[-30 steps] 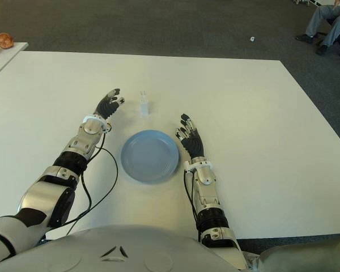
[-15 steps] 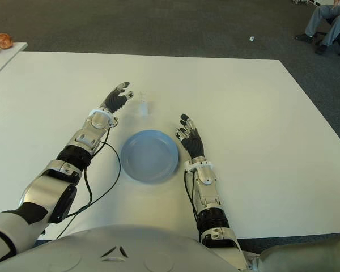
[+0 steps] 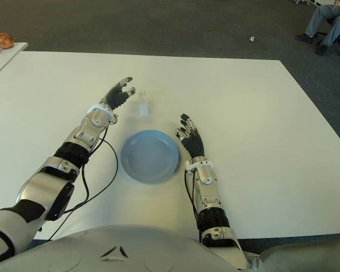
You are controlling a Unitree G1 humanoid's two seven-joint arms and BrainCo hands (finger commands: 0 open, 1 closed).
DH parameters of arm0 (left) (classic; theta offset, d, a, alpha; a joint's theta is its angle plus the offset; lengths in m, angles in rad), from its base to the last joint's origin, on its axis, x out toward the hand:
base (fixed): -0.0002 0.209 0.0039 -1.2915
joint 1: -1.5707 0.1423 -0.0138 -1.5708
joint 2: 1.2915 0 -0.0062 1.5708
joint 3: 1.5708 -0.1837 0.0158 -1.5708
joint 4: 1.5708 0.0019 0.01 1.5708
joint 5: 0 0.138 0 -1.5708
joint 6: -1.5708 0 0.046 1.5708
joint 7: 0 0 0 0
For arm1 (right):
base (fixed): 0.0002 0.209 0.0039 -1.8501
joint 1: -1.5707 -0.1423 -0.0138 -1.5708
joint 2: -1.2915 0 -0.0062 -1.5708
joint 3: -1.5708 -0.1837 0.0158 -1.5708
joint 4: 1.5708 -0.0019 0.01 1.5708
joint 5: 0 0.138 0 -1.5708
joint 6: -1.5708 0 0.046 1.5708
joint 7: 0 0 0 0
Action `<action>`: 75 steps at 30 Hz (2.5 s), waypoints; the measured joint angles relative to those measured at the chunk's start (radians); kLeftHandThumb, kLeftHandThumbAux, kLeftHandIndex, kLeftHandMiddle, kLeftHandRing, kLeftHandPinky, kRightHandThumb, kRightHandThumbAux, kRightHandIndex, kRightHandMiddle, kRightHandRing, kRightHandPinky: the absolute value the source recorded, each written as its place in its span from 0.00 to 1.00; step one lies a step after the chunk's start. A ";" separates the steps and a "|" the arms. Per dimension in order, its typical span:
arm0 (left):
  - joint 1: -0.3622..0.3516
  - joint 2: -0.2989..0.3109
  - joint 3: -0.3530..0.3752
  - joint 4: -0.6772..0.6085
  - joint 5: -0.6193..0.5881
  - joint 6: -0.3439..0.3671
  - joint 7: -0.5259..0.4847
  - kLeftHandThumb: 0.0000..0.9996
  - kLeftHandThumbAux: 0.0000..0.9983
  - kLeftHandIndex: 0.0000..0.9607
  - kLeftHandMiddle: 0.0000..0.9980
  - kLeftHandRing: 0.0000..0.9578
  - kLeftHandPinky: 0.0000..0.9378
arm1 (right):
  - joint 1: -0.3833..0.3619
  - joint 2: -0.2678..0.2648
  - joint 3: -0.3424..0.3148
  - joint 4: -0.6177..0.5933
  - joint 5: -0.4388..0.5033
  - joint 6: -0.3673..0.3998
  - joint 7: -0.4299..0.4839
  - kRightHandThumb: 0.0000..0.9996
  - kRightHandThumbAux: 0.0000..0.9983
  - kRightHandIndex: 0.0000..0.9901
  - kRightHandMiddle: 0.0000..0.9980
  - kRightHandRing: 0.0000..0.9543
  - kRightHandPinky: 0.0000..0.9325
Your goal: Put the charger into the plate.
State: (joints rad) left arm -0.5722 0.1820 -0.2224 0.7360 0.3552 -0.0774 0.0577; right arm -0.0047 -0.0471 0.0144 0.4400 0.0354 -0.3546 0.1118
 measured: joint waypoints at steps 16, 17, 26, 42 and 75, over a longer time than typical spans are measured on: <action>-0.002 0.004 -0.041 0.014 0.040 -0.011 0.001 0.29 0.24 0.00 0.00 0.00 0.03 | 0.006 -0.001 0.002 -0.002 0.000 0.000 -0.001 0.00 0.66 0.00 0.00 0.00 0.00; -0.002 0.004 -0.044 0.016 0.044 -0.012 0.002 0.29 0.24 0.00 0.00 0.00 0.03 | 0.006 -0.001 0.002 -0.002 0.000 0.000 -0.001 0.00 0.66 0.00 0.00 0.00 0.00; -0.071 -0.005 -0.126 0.152 0.141 -0.094 0.103 0.29 0.25 0.00 0.00 0.00 0.07 | 0.006 -0.001 -0.004 0.000 0.006 0.000 0.008 0.00 0.66 0.00 0.00 0.00 0.00; -0.177 0.002 -0.264 0.306 0.273 -0.292 0.193 0.19 0.43 0.00 0.00 0.00 0.08 | 0.019 0.001 -0.008 -0.013 0.007 0.000 0.012 0.00 0.67 0.00 0.00 0.00 0.00; -0.244 0.035 -0.401 0.477 0.393 -0.353 0.210 0.02 0.52 0.00 0.00 0.00 0.00 | 0.042 0.004 -0.020 -0.054 0.007 0.029 0.013 0.00 0.63 0.00 0.00 0.00 0.00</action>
State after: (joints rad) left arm -0.8158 0.2174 -0.6231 1.2133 0.7479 -0.4301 0.2679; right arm 0.0370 -0.0431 -0.0059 0.3855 0.0425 -0.3254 0.1252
